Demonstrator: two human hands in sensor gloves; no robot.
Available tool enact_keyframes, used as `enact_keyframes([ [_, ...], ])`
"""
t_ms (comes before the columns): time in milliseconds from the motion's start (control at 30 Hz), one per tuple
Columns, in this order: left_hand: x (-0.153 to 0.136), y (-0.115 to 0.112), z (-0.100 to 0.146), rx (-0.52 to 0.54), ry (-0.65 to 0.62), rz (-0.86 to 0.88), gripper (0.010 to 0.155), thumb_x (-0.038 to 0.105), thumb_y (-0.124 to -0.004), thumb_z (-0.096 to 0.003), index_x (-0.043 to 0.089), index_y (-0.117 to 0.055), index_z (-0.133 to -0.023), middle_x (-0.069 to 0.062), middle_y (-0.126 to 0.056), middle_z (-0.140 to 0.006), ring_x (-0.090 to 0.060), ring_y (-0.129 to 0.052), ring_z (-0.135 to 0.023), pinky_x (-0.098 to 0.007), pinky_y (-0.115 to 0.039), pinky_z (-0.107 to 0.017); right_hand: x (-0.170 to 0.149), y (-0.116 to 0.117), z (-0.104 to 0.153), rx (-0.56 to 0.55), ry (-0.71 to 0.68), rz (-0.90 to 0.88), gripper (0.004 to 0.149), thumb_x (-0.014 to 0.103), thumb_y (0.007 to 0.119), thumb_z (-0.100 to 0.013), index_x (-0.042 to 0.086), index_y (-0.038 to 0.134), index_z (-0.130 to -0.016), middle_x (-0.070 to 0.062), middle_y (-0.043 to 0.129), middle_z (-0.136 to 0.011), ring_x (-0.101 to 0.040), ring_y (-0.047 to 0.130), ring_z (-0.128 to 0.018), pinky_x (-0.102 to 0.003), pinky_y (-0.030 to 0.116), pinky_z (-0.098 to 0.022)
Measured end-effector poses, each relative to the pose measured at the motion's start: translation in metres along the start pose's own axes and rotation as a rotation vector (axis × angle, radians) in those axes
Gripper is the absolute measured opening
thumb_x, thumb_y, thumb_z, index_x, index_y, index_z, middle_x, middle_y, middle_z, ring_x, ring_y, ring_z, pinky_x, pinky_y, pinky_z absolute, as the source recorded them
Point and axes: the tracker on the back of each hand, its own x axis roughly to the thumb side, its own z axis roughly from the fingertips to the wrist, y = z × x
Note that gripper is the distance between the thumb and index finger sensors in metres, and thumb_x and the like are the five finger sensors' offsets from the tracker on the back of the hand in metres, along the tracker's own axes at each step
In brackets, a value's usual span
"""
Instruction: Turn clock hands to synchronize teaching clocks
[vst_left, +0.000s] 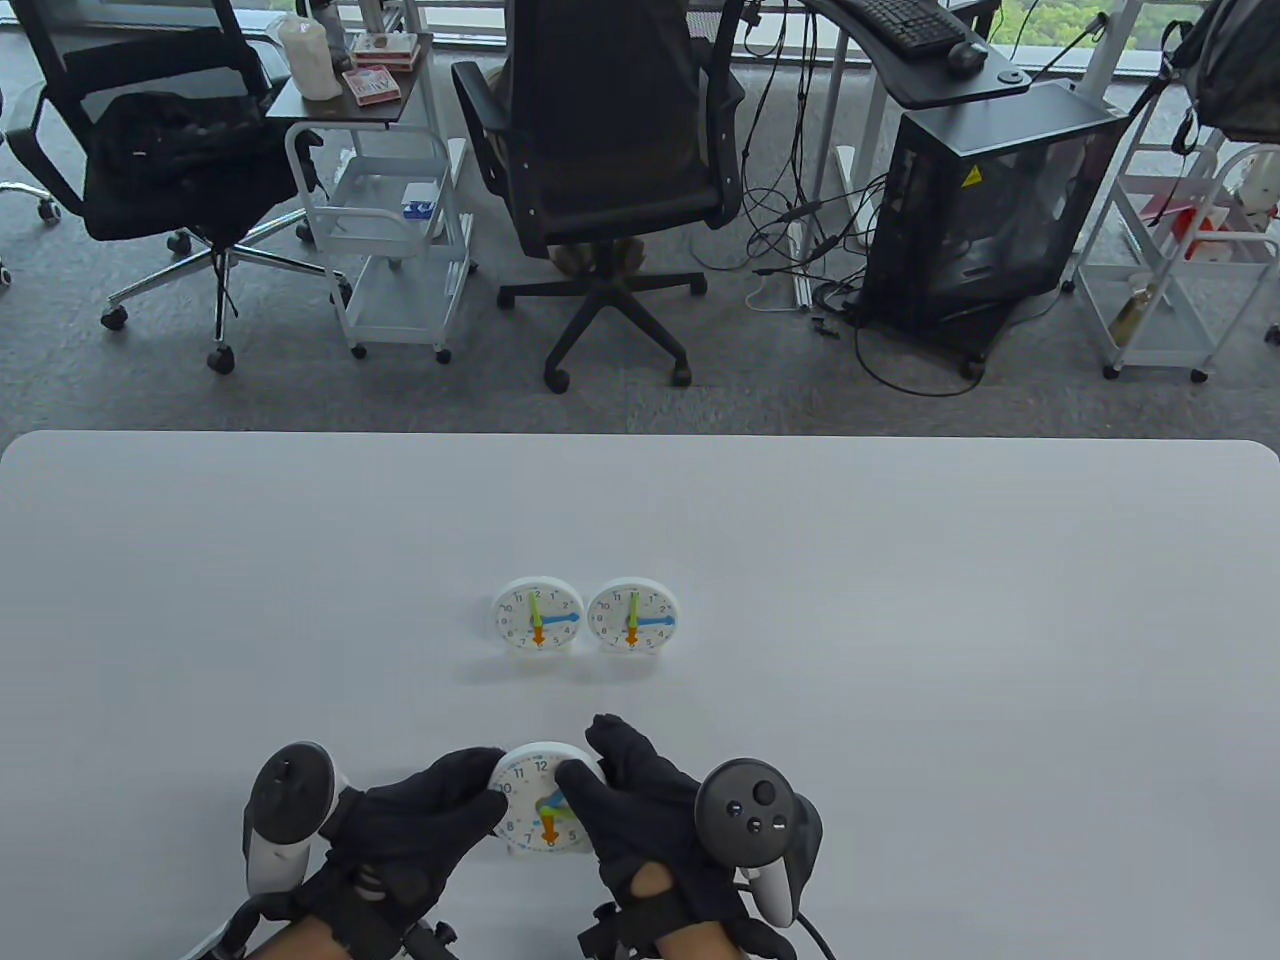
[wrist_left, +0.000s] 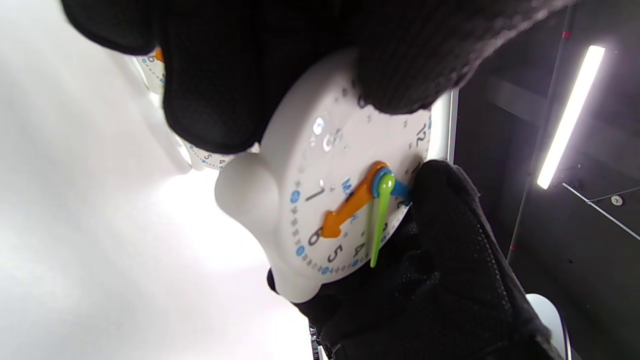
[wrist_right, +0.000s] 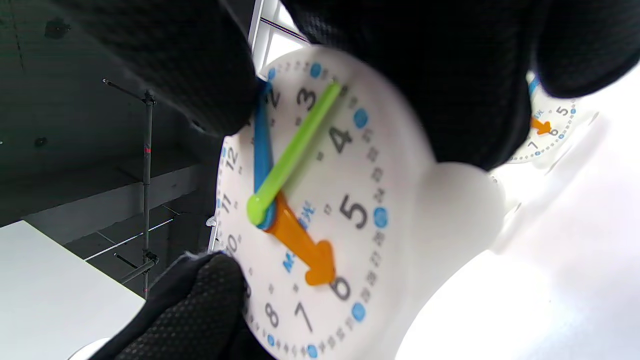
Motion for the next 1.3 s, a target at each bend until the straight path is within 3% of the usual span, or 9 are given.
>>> enact_keyframes([
  [533,-0.0018,0.0045,0.0009,0.015,0.034,0.073,0.050,0.042,-0.086,-0.0499,0.018,-0.079,-0.093,-0.009,-0.103,-0.080,-0.039,-0.104,-0.063,-0.068,-0.068,-0.057,-0.0029,-0.0012,-0.0007,0.046,0.029,-0.139,0.061,0.039,0.079,-0.052,-0.005,0.074,-0.094,-0.015,0.091,-0.072,-0.037,0.099,-0.049,-0.065,0.073,-0.045],
  [1033,-0.0023,0.0043,0.0010,0.019,0.062,0.120,0.050,0.042,-0.086,-0.0499,0.018,-0.078,-0.093,-0.009,-0.103,-0.080,-0.038,-0.104,-0.062,-0.067,-0.069,-0.057,-0.0023,-0.0019,-0.0011,0.057,0.027,-0.158,0.054,0.034,0.078,-0.052,-0.002,0.076,-0.093,-0.016,0.090,-0.074,-0.037,0.098,-0.052,-0.065,0.072,-0.046],
  [1167,-0.0035,0.0061,0.0012,0.035,0.078,0.148,0.050,0.042,-0.085,-0.0502,0.018,-0.078,-0.094,-0.009,-0.103,-0.081,-0.038,-0.104,-0.063,-0.067,-0.069,-0.057,-0.0032,-0.0017,-0.0008,0.059,0.011,-0.209,0.059,0.040,0.075,-0.054,-0.001,0.073,-0.096,-0.017,0.088,-0.079,-0.038,0.097,-0.057,-0.065,0.071,-0.048],
  [1300,-0.0059,0.0084,0.0018,0.072,0.089,0.188,0.050,0.042,-0.085,-0.0501,0.017,-0.078,-0.093,-0.008,-0.103,-0.080,-0.038,-0.105,-0.062,-0.067,-0.069,-0.057,0.0004,0.0033,-0.0014,0.151,-0.023,-0.202,0.066,0.039,0.075,-0.054,-0.001,0.060,-0.104,-0.020,0.083,-0.087,-0.042,0.094,-0.064,-0.067,0.068,-0.051],
])
